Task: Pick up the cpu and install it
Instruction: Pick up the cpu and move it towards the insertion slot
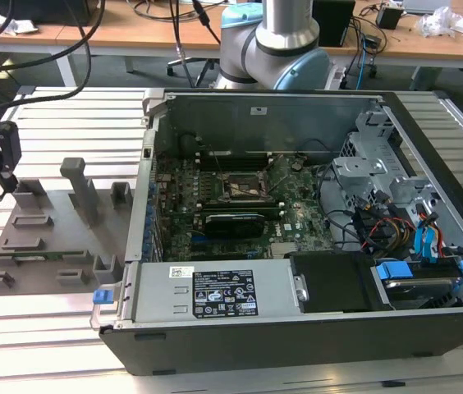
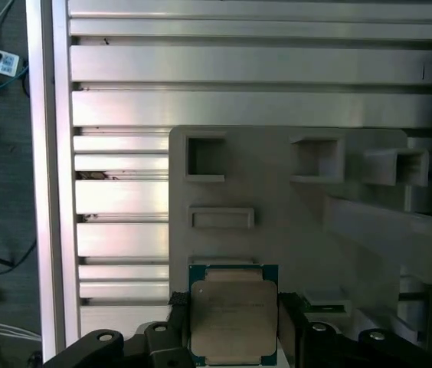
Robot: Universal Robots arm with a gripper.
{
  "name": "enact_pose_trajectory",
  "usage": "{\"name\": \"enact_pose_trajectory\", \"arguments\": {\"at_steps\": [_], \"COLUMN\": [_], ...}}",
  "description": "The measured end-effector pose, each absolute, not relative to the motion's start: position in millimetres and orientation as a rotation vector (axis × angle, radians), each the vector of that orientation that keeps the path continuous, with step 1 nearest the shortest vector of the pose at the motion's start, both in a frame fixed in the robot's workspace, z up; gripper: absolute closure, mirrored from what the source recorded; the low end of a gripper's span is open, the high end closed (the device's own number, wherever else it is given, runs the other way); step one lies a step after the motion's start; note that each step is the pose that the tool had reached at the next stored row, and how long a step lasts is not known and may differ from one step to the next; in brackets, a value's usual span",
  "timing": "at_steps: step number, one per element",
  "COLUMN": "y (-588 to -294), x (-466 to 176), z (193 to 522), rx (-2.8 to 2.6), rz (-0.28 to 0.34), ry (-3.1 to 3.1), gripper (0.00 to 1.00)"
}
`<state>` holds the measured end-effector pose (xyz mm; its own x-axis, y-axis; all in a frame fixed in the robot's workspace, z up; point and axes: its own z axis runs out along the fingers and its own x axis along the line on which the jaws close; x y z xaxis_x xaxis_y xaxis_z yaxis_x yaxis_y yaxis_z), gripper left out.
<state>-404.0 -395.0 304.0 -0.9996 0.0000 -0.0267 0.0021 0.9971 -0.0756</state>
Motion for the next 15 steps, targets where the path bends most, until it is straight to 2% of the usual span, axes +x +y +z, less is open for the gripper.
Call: {"name": "enact_pose_trajectory", "arguments": {"at_steps": [15], "y": [-394.5], "x": [-403.8], "z": [327.1], "rx": [0.001], "rz": [-0.148], "ry": [3.112], "gripper": [0.45]}}
